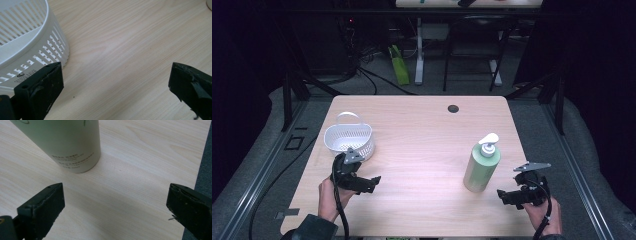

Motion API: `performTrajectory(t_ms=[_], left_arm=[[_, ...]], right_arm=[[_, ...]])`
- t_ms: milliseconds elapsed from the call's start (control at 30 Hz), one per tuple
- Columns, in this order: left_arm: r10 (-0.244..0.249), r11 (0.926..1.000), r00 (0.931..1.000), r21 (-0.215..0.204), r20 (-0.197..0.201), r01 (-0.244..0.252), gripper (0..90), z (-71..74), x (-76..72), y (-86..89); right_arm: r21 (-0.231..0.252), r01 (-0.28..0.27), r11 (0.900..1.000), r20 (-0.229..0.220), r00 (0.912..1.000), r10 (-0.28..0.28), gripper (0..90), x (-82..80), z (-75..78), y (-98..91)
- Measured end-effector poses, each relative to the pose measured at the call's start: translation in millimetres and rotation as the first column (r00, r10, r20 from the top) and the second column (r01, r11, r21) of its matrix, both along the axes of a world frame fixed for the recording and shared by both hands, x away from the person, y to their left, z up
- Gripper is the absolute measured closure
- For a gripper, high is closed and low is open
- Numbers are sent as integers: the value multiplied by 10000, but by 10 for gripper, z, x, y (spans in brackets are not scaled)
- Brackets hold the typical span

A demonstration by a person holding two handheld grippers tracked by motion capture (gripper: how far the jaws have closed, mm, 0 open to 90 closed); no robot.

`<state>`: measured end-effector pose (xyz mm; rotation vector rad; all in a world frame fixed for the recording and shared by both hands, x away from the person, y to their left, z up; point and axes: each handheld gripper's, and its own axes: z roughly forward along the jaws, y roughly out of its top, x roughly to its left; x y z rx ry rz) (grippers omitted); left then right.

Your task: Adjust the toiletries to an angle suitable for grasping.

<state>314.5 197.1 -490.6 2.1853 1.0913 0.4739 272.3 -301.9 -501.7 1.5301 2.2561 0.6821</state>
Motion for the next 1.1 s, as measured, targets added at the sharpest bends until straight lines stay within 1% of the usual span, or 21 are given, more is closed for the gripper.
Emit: performTrajectory(t_ms=[133,167,233,300,333,367,467,500,533,567,633,700,733,767,833,933,967,1000,1067,1100], left_arm=[[-51,10000,10000,8,-49,51,0,-4,6,-1],[2,10000,10000,-79,-23,-2,0,-7,3,4],[-71,9999,10000,-105,-61,70,0,-7,8,15],[-77,9999,9999,-119,-153,75,0,-10,26,34],[-9,9999,9999,-157,-105,8,0,-13,27,34],[-46,9998,9999,-195,-116,44,0,-8,28,35],[-93,9998,9999,-173,-141,91,0,2,21,23],[-140,9998,9999,-121,-90,139,0,-1,21,13],[-140,9998,9999,-121,-90,139,0,-1,21,13],[-148,9998,9998,-136,-107,147,0,-12,29,9],[-159,9998,9997,-101,-205,157,0,-21,44,11],[-168,9998,9996,-125,-217,165,0,-18,44,13],[-134,9998,9998,-146,-132,132,0,-19,44,12],[-154,9997,9998,-182,-125,151,0,-13,39,10],[-163,9997,9998,-180,-113,160,0,-14,37,9],[-178,9997,9998,-143,-99,176,0,-3,22,12],[-178,9997,9998,-143,-99,176,0,-3,22,12],[-171,9997,9998,-146,-96,169,0,-2,25,11],[-163,9997,9998,-165,-104,161,0,-4,25,8],[-176,9998,9998,-131,-137,174,0,-7,27,3]], right_arm=[[3,-85,10000,-22,10000,85,10,11,-6,14],[6,-138,9999,-22,9999,138,8,18,-7,32],[-15,-158,9999,-17,9999,158,4,20,-6,40],[-14,-345,9994,19,9994,345,0,30,-1,82],[30,-412,9991,33,9991,412,0,32,1,88],[69,-450,9990,47,9990,449,0,32,4,97],[139,-577,9982,67,9983,576,0,31,9,120],[189,-714,9973,101,9974,712,0,37,16,143],[189,-714,9973,101,9974,712,0,37,16,143],[242,-741,9970,170,9971,737,0,44,22,152],[516,-959,9941,323,9950,944,0,61,56,195],[579,-1172,9914,401,9926,1150,0,68,67,222],[579,-1172,9914,401,9926,1150,0,68,67,222],[646,-1291,9895,457,9909,1263,0,70,78,259],[694,-1370,9881,458,9899,1340,0,71,82,269],[874,-1595,9833,625,9860,1544,0,82,114,322],[874,-1595,9833,625,9860,1544,0,82,114,322],[909,-1704,9812,756,9836,1638,0,95,137,352],[989,-1682,9808,908,9830,1594,0,107,164,372],[989,-1682,9808,908,9830,1594,0,107,164,372]])
